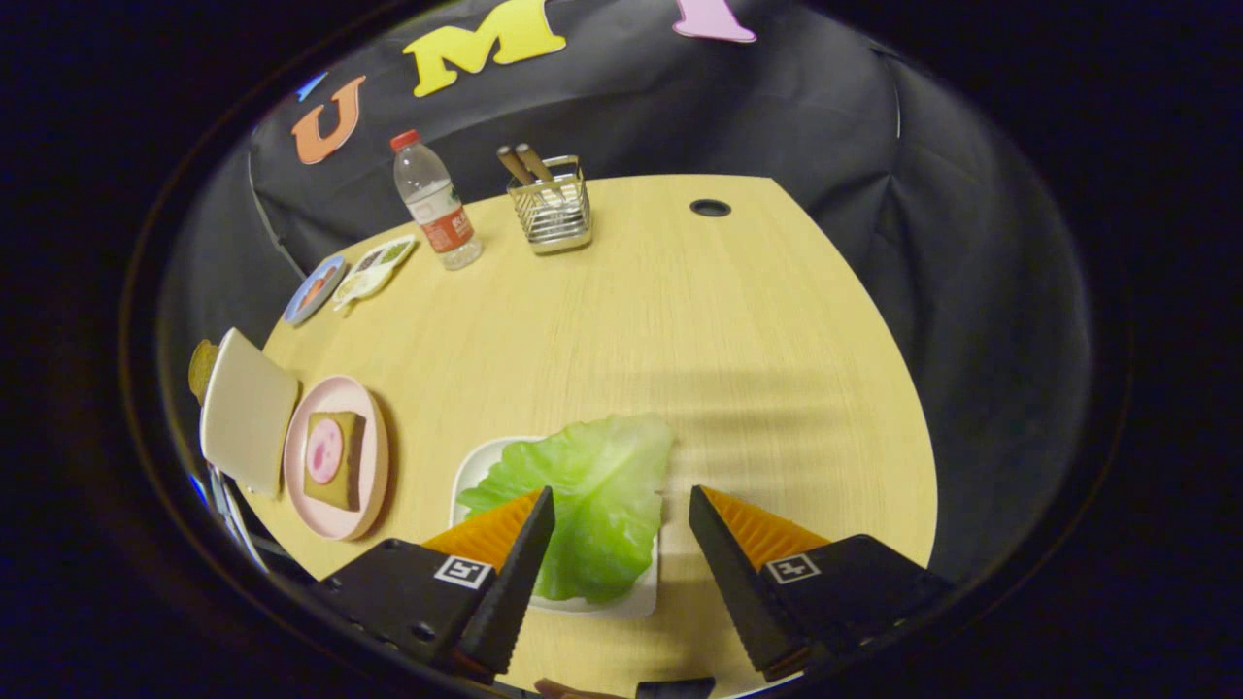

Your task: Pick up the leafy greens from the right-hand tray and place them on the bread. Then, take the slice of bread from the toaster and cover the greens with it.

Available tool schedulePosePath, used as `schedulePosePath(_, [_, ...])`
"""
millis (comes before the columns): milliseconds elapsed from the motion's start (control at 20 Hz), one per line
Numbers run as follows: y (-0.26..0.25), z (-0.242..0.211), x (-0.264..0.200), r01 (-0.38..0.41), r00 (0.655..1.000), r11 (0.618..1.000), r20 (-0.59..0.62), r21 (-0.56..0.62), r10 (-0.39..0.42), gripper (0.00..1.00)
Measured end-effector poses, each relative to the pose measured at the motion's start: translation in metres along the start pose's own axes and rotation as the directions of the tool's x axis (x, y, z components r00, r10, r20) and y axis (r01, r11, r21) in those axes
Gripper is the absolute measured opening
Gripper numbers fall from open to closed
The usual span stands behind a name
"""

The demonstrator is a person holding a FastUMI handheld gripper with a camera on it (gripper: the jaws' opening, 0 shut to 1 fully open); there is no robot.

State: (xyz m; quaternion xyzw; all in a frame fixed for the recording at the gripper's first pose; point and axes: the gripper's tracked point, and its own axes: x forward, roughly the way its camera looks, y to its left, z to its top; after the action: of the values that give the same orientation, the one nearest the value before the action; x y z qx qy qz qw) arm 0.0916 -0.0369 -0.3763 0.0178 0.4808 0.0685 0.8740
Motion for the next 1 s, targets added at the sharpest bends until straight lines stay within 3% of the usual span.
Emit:
schedulePosePath(150, [0.002, 0.001, 0.007, -0.033, 0.999, 0.999, -0.008, -0.008, 0.033, 0.83])
schedulePosePath(400, [0.018, 0.003, 0.003, -0.093, 0.996, 0.995, -0.012, -0.042, 0.092, 0.65])
schedulePosePath(500, [0.021, 0.004, 0.006, -0.083, 0.996, 0.994, -0.027, -0.067, 0.081, 0.56])
schedulePosePath(650, [0.015, -0.004, 0.018, -0.009, 0.996, 0.999, -0.094, -0.051, 0.004, 0.56])
schedulePosePath(750, [0.012, -0.006, 0.024, 0.023, 0.992, 1.0, -0.12, -0.02, -0.025, 0.34])
schedulePosePath(850, [0.019, -0.007, 0.021, 0.001, 0.994, 1.0, -0.11, -0.016, -0.003, 0.28])
schedulePosePath(900, [0.013, -0.006, 0.019, 0.04, 0.994, 0.999, -0.099, -0.027, -0.042, 0.28])
schedulePosePath(1000, [0.007, -0.009, 0.016, 0.076, 0.992, 0.997, -0.099, -0.005, -0.076, 0.01])
